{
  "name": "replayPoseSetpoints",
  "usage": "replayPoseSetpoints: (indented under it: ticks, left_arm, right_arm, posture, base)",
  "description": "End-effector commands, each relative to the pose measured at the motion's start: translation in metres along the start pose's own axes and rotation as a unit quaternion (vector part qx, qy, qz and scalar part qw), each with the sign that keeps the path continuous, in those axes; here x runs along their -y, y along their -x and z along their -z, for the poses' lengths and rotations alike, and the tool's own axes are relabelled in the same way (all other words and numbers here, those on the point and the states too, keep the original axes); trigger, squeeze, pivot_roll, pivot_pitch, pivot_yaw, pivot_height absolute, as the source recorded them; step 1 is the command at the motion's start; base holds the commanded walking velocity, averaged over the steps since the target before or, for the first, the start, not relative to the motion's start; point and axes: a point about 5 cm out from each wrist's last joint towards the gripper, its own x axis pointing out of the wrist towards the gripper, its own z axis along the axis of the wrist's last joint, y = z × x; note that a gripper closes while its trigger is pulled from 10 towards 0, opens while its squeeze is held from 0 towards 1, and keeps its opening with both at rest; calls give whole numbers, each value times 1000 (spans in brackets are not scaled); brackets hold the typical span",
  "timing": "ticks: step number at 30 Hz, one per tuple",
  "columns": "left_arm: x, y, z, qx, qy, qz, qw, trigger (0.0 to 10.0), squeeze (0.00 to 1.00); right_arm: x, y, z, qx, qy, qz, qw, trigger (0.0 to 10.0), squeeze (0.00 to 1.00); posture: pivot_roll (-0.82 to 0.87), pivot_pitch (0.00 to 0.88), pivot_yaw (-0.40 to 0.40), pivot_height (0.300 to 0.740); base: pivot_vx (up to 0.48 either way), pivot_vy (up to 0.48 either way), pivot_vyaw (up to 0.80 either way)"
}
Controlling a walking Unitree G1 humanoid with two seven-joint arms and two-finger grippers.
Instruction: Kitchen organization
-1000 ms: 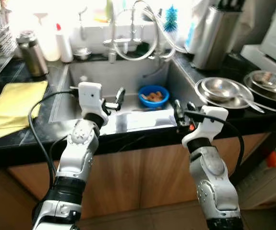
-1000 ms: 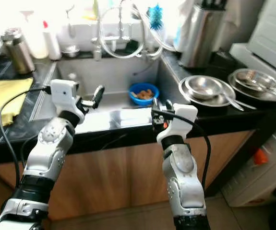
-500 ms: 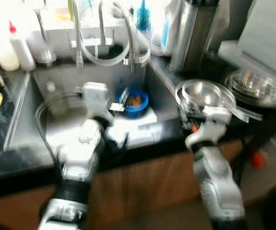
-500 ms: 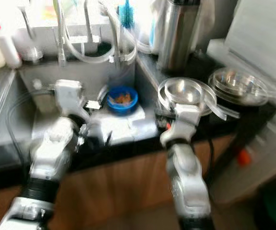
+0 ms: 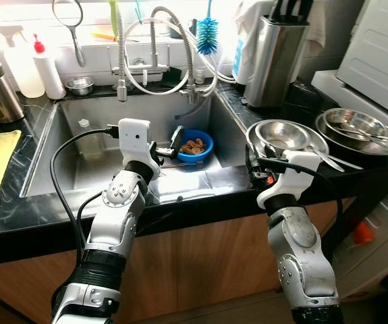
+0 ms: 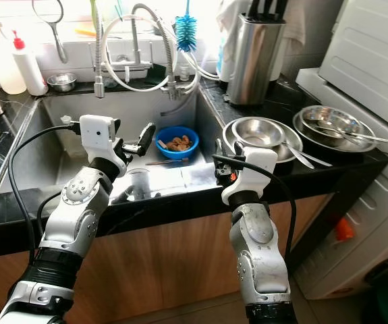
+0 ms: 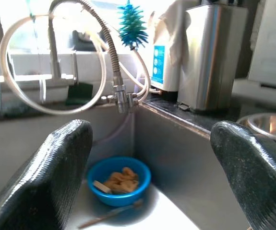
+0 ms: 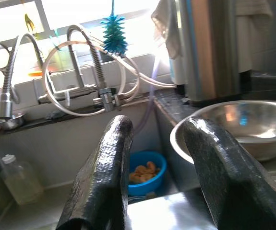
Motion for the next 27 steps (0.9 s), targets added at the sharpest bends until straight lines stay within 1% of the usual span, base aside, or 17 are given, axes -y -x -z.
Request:
replayPoseSetpoints:
  ticks: [1, 3, 5, 6, 8, 9, 12, 13, 14, 15, 16, 20, 22, 25, 26, 27]
  left_arm:
    - [0, -2, -4, 9, -53, 21, 998, 10000, 0]
    - [-8, -5, -9, 18, -117, 48, 992, 10000, 0]
    - [-15, -8, -13, 21, -133, 44, 990, 10000, 0]
    - [-24, -10, -17, 24, -139, 34, 989, 10000, 0]
    - [-32, -12, -21, 26, -156, 30, 987, 10000, 0]
    - [-34, -13, -22, 26, -162, 29, 986, 10000, 0]
    - [-40, -11, -21, 24, -199, 43, 979, 10000, 0]
    - [-40, -11, -21, 23, -202, 45, 978, 10000, 0]
    - [-43, -9, -19, 20, -218, 50, 975, 10000, 0]
    - [-45, -9, -18, 18, -222, 50, 973, 10000, 0]
    - [-51, -7, -16, 16, -223, 48, 973, 10000, 0]
    - [-62, -1, -5, -3, -235, 43, 971, 10000, 0]
    - [-68, 3, 1, -9, -231, 27, 973, 10000, 0]
    - [-69, 6, 4, -12, -228, 22, 973, 10000, 0]
    - [-70, 7, 7, -17, -220, 19, 975, 10000, 0]
    - [-72, 9, 11, -24, -201, 12, 979, 10000, 0]
  right_arm:
    - [0, -1, -4, 8, 1, 2, 1000, 10000, 0]
    - [1, -1, -4, 8, 3, 2, 1000, 10000, 0]
    - [2, 0, -4, 8, 4, 3, 1000, 10000, 0]
    - [4, 0, -4, 8, 5, 4, 1000, 10000, 0]
    - [5, 0, -4, 7, 6, 7, 1000, 10000, 0]
    - [5, 0, -4, 7, 6, 7, 1000, 10000, 0]
    - [3, 0, -5, 9, 7, 5, 1000, 10000, 0]
    - [3, 0, -5, 9, 7, 5, 1000, 10000, 0]
    - [5, 0, -5, 9, 10, 5, 1000, 10000, 0]
    - [6, 1, -5, 9, 12, 7, 1000, 10000, 0]
    - [10, 1, -5, 9, 13, 13, 1000, 10000, 0]
    - [13, 1, -7, 12, 16, 18, 1000, 10000, 0]
    - [14, 2, -7, 12, 17, 20, 1000, 10000, 0]
    - [14, 2, -7, 12, 18, 21, 1000, 10000, 0]
    - [14, 2, -7, 12, 18, 21, 1000, 10000, 0]
    - [14, 2, -7, 13, 18, 22, 1000, 10000, 0]
  posture:
    - [-29, 26, -37, 740]
    - [-29, 27, -36, 740]
    - [-28, 29, -33, 740]
    - [-28, 29, -33, 740]
    - [-24, 32, -30, 740]
    - [-25, 33, -30, 740]
    - [-30, 35, -28, 740]
    - [-30, 35, -28, 740]
    - [-30, 35, -28, 740]
    - [-30, 35, -25, 740]
    - [-29, 36, -23, 740]
    - [-30, 35, -19, 740]
    - [-31, 33, -15, 740]
    - [-31, 33, -15, 740]
    - [-34, 32, -14, 740]
    - [-37, 33, -13, 740]
  base:
    - [0, 0, 0]
    - [0, 0, 0]
    - [0, 0, 0]
    - [0, 0, 0]
    - [0, 0, 0]
    - [0, 0, 0]
    - [0, 0, 0]
    - [0, 0, 0]
    - [0, 0, 0]
    - [0, 0, 0]
    - [0, 0, 0]
    - [0, 0, 0]
    - [0, 0, 0]
    - [0, 0, 0]
    - [0, 0, 0]
    - [0, 0, 0]
